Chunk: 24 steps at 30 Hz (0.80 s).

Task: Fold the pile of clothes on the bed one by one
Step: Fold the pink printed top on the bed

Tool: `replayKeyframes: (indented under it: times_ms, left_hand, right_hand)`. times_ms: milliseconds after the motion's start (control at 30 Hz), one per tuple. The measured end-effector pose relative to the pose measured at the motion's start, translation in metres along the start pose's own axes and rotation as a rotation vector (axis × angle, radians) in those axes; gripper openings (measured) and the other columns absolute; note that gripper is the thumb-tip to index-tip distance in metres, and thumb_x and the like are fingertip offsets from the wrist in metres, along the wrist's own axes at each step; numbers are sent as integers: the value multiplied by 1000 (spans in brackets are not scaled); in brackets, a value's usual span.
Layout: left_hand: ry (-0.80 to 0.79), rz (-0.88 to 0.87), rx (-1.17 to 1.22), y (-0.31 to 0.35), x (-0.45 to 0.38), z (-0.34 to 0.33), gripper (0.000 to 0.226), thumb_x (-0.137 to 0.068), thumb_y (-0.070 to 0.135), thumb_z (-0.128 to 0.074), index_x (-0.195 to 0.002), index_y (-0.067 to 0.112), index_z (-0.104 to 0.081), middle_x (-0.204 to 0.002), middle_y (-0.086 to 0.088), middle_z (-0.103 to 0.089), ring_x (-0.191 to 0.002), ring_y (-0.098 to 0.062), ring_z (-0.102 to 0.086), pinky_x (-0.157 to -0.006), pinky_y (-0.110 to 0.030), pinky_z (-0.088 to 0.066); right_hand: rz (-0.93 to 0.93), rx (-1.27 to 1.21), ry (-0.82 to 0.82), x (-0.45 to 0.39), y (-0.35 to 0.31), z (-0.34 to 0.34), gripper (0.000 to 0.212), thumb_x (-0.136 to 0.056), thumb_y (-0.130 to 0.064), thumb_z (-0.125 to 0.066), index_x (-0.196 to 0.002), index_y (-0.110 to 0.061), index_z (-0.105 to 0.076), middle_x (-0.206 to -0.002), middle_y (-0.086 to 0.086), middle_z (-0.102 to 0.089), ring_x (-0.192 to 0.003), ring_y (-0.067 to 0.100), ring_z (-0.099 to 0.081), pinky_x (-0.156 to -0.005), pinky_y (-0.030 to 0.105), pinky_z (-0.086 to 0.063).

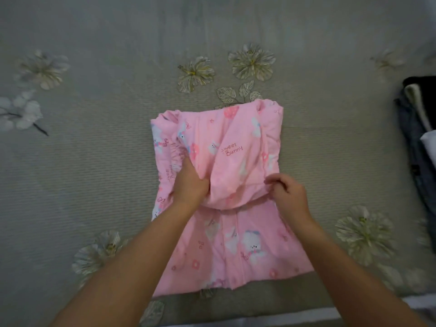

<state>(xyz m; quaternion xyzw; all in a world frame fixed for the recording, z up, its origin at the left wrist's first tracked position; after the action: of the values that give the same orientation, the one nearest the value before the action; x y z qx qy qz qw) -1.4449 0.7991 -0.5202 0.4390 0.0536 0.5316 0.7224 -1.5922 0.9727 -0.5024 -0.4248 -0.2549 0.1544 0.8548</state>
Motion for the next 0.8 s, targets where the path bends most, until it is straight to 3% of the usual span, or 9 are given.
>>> replayKeyframes:
  times_ms: [67,133,200,267,400,500,600,700,800]
  left_hand:
    - [109,-28,-46,-6,8,8,79,-76,28,-70,-140,10,-26,-128,-19,-44,-114,-31,-45,-87,-35,-38]
    - [272,-143,-101,0,13,21,79,-70,20,-77,-136,3,-35,-125,-28,-40,-111,-39,-43,-88,-41,-39]
    - [361,-384,-200,14,15,21,71,-60,7,-82,-123,-3,-50,-114,-37,-47,-101,-50,-50,-85,-52,-43]
    - [387,-505,-282,15,17,13,71,-55,3,-84,-116,6,-49,-109,-37,-51,-96,-51,-54,-79,-58,-47]
    - [512,-781,-353,13,26,8,35,-75,15,-58,-107,20,-45,-115,-14,-41,-100,-32,-44,-80,-39,-43]
    - [435,-950,-406,17,25,2,20,-75,12,-50,-94,20,-48,-97,-8,-54,-83,-24,-48,-66,-34,-38]
    - [210,-887,-407,12,13,-3,22,-71,10,-46,-81,13,-65,-67,-9,-64,-60,-22,-60,-54,-25,-46]
    - [11,-754,-367,5,4,-6,21,-67,4,-57,-81,4,-72,-74,-15,-67,-65,-28,-65,-59,-33,-53]
    - [-230,-573,-514,0,-1,-14,42,-78,12,-45,-116,11,-61,-112,-10,-62,-102,-24,-60,-83,-31,-46]
  right_hand:
    - [130,72,59,-22,-33,10,22,-85,9,-47,-91,0,-67,-89,14,-67,-81,20,-56,-73,26,-41]
    - [308,200,9,-41,-70,-1,17,-86,1,-55,-98,5,-65,-98,20,-65,-90,27,-57,-80,33,-42]
    - [472,385,-106,-59,-99,-23,27,-84,-9,-61,-108,5,-61,-108,20,-62,-104,32,-53,-92,35,-34]
    - [584,612,-279,-78,-113,-53,45,-84,-20,-63,-123,-2,-52,-124,16,-53,-119,29,-42,-98,29,-24]
    - [647,1073,-475,-109,-120,-97,62,-81,-33,-62,-135,-15,-38,-139,7,-39,-132,21,-29,-110,51,-10]
    - [567,1302,-575,-133,-116,-112,92,-71,-44,-71,-143,-18,-20,-148,6,-27,-139,23,-17,-106,62,3]
    - [477,1500,-650,-145,-109,-123,107,-59,-58,-75,-142,-18,-20,-144,6,-38,-138,28,-23,-104,65,4]
    - [503,1522,-685,-140,-108,-134,82,-59,-53,-77,-124,-15,-46,-127,4,-55,-120,26,-48,-105,54,-24]
    - [609,1463,-568,-125,-117,-131,50,-72,-38,-71,-112,-16,-53,-115,7,-60,-108,25,-56,-97,40,-33]
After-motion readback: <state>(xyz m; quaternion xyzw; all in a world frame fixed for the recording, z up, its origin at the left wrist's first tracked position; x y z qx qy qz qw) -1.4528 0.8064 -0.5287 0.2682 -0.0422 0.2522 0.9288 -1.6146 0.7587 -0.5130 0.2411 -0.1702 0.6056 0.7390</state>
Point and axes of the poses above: each hand's wrist, its own x-axis away from the middle knuckle, its own z-axis out of the back of the hand, y = z × x, the point moved 7 cm from there along -x, towards the middle knuckle
